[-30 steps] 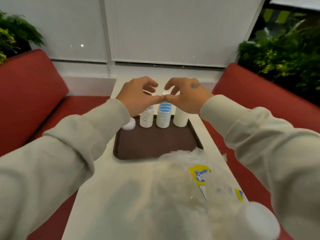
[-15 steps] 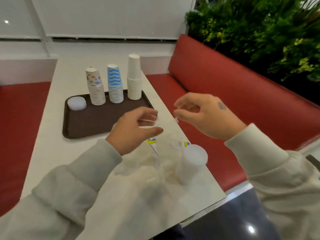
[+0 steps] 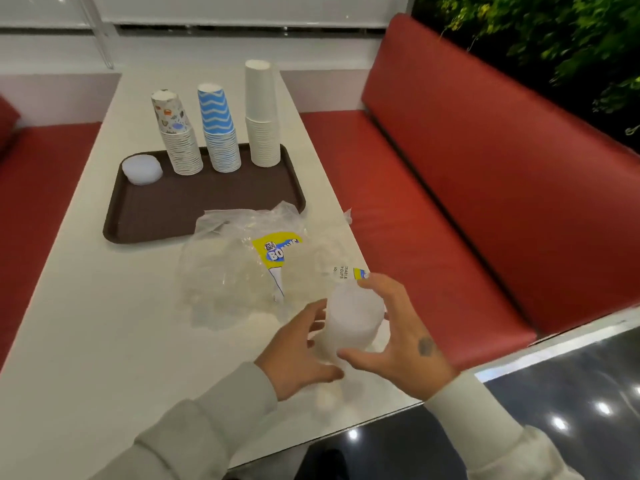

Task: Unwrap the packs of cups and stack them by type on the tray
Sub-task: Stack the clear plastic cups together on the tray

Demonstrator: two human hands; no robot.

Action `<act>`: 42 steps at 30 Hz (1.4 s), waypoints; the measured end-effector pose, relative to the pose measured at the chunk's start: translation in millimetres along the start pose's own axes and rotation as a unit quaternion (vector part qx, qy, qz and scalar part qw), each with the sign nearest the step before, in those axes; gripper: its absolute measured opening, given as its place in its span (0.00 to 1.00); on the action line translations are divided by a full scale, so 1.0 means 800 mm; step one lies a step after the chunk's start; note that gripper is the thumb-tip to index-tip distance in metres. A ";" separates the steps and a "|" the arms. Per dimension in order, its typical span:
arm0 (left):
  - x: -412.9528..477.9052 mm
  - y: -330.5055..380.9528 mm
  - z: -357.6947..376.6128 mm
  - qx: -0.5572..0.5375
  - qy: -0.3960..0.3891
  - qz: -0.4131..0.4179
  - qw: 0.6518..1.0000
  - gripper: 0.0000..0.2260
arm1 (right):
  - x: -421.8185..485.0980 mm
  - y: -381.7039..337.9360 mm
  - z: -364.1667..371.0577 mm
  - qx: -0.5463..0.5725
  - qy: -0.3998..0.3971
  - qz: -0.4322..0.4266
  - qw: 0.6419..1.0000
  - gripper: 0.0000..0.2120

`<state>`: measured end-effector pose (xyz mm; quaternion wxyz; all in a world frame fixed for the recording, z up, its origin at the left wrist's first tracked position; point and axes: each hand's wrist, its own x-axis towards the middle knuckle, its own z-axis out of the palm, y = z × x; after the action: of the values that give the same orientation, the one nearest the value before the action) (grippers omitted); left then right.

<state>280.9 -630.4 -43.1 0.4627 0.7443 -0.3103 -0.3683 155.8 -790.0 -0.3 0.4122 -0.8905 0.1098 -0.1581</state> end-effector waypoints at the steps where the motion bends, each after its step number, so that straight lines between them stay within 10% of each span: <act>1: 0.002 -0.001 0.012 0.000 0.007 -0.003 1.000 0.44 | -0.001 0.007 0.003 0.004 0.005 -0.004 1.000 0.39; 12: 0.040 -0.003 0.080 0.024 0.150 0.013 0.988 0.35 | 0.010 0.043 0.006 0.043 0.001 -0.010 0.999 0.31; 42: 0.044 0.027 0.059 0.049 0.199 -0.045 0.978 0.42 | 0.070 0.033 -0.028 0.086 -0.081 0.019 0.993 0.31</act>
<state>257.9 -688.5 -46.6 0.4613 0.8376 -0.1954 -0.2179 197.9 -840.7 4.2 0.4973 -0.8596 0.0791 -0.0868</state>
